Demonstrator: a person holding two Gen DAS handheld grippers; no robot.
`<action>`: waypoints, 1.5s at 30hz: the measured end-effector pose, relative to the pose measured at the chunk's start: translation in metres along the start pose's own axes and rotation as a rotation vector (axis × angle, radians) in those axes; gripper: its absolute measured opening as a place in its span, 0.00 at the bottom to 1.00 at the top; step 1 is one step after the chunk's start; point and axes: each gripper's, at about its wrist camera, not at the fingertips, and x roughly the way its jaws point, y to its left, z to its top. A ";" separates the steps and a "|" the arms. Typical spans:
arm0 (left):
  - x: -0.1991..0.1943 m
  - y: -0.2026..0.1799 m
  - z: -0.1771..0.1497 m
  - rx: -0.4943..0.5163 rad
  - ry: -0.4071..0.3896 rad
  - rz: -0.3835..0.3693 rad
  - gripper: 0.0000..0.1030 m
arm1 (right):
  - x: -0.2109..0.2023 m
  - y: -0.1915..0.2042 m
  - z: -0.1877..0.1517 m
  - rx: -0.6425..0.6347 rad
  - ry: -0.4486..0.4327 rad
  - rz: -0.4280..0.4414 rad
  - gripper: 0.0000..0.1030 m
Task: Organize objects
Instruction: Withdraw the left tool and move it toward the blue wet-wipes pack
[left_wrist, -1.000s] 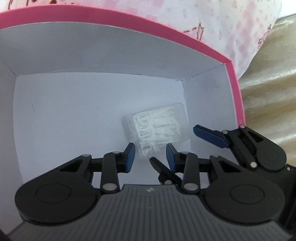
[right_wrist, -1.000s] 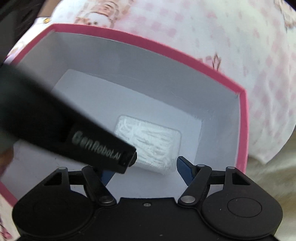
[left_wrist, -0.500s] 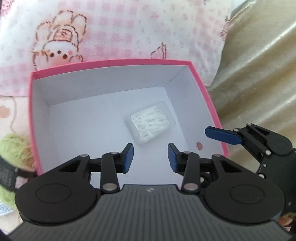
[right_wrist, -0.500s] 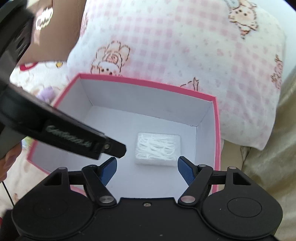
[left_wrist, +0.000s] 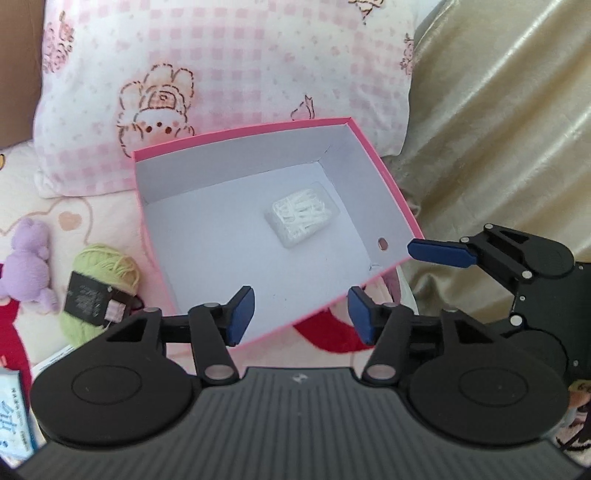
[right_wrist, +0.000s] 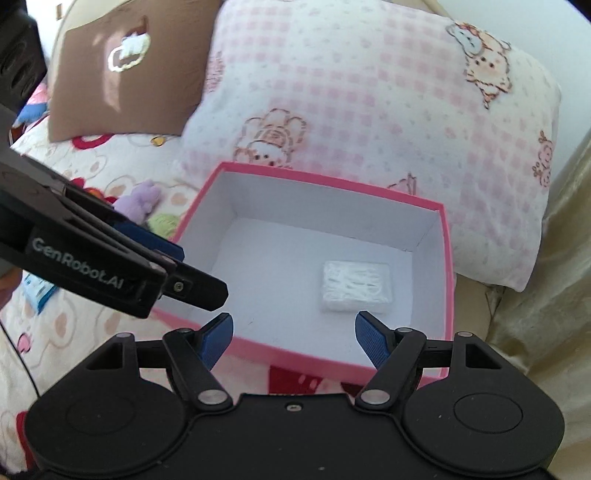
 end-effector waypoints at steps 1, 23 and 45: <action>-0.005 0.000 -0.002 0.006 -0.003 0.000 0.56 | -0.004 0.002 0.000 0.006 0.002 0.002 0.75; -0.115 0.043 -0.070 -0.017 -0.025 0.110 0.82 | -0.059 0.069 -0.006 -0.124 -0.073 0.125 0.90; -0.160 0.129 -0.127 -0.214 -0.049 0.272 0.91 | -0.031 0.165 -0.002 -0.379 -0.115 0.451 0.89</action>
